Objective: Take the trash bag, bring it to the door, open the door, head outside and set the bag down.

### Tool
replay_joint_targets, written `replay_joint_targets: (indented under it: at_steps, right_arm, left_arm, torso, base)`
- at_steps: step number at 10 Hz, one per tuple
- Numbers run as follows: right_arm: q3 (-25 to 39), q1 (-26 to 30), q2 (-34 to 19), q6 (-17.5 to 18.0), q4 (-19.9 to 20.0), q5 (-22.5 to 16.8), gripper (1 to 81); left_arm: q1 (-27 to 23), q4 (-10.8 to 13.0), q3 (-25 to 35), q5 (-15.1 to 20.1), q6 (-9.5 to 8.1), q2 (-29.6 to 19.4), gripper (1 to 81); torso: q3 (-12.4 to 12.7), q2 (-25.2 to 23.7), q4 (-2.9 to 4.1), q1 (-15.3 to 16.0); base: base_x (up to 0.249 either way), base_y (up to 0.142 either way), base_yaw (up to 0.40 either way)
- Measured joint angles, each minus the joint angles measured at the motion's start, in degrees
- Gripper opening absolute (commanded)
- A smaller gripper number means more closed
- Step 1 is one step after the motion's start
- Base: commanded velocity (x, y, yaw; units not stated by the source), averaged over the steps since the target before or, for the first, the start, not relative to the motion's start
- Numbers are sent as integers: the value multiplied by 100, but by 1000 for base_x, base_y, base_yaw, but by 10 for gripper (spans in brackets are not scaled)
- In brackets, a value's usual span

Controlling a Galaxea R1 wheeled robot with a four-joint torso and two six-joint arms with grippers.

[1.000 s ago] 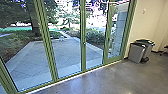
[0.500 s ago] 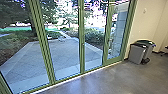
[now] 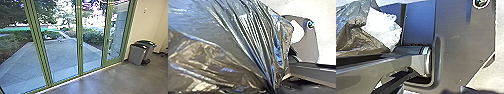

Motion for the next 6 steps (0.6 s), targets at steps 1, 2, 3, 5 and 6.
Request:
replay_joint_targets:
  at_steps: [1,2,3,5,6]
  right_arm:
    - [0,2,2,0,-5,0,811]
    - [0,0,2,0,-11,0,811]
    - [0,0,0,0,-11,-2,811]
    - [-2,0,2,0,-11,0,811]
    - [-13,-2,2,-1,-11,0,811]
  left_arm:
    - [0,0,0,0,0,0,10]
    - [0,1,0,0,0,0,10]
    - [0,9,0,0,0,0,10]
    - [0,11,0,-2,0,0,10]
    - [2,11,0,0,-2,0,10]
  torso:
    - [0,0,0,2]
    - [0,0,0,2]
    - [0,0,0,2]
    - [0,0,0,2]
    - [0,0,0,0]
  base:
    - [161,-93,0]
    - [161,-93,0]
    - [162,-93,0]
    - [163,-93,0]
    - [164,-93,0]
